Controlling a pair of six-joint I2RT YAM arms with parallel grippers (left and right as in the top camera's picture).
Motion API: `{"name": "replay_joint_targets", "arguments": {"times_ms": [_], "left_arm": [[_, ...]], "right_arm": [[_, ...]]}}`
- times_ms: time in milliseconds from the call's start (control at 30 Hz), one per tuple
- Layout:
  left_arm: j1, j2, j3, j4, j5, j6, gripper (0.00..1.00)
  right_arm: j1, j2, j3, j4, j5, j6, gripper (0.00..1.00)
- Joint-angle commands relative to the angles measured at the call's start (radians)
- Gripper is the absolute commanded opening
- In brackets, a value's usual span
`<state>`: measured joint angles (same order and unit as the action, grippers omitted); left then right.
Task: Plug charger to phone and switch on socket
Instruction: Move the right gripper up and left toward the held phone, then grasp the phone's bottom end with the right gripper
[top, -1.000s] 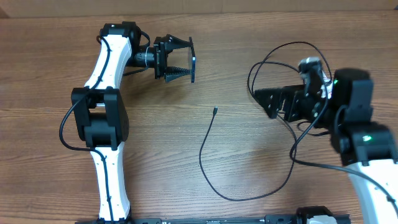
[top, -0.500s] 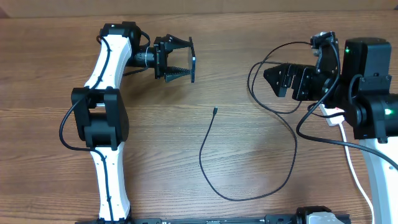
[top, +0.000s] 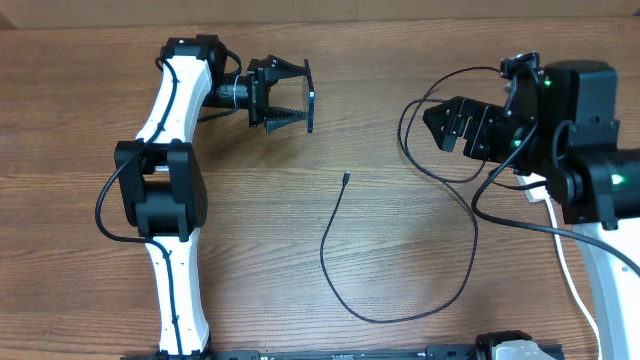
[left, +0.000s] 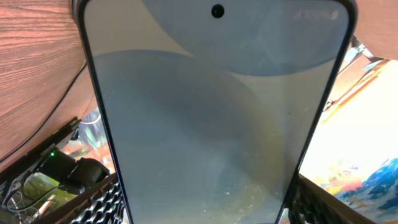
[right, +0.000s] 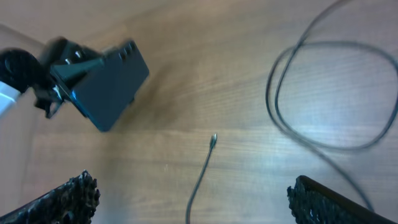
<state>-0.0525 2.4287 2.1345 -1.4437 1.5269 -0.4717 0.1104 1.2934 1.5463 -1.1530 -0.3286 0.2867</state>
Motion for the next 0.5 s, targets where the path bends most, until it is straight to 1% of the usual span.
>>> {"name": "replay_joint_targets", "arguments": {"times_ms": [0, 133, 200, 233, 400, 467], "left_arm": [[0.002, 0.004, 0.032, 0.000, 0.055, 0.004, 0.73], [0.002, 0.004, 0.032, 0.000, 0.055, 0.004, 0.73], [0.002, 0.004, 0.032, 0.000, 0.055, 0.004, 0.74], [0.002, 0.004, 0.032, 0.000, 0.055, 0.004, 0.74], [0.002, 0.004, 0.032, 0.001, 0.055, 0.004, 0.74], [0.002, 0.004, 0.032, 0.000, 0.055, 0.004, 0.74]], "right_arm": [[0.033, 0.068, 0.107, -0.079, 0.027, -0.010, 0.99], [0.104, 0.199, 0.269, -0.239, 0.132, -0.011, 0.99], [0.147, 0.254, 0.334, -0.257, 0.187, 0.032, 1.00], [0.168, 0.273, 0.352, -0.241, 0.183, 0.048, 1.00], [0.271, 0.294, 0.356, -0.032, 0.034, 0.058, 1.00], [0.306, 0.298, 0.355, 0.023, 0.046, 0.059, 1.00]]}}
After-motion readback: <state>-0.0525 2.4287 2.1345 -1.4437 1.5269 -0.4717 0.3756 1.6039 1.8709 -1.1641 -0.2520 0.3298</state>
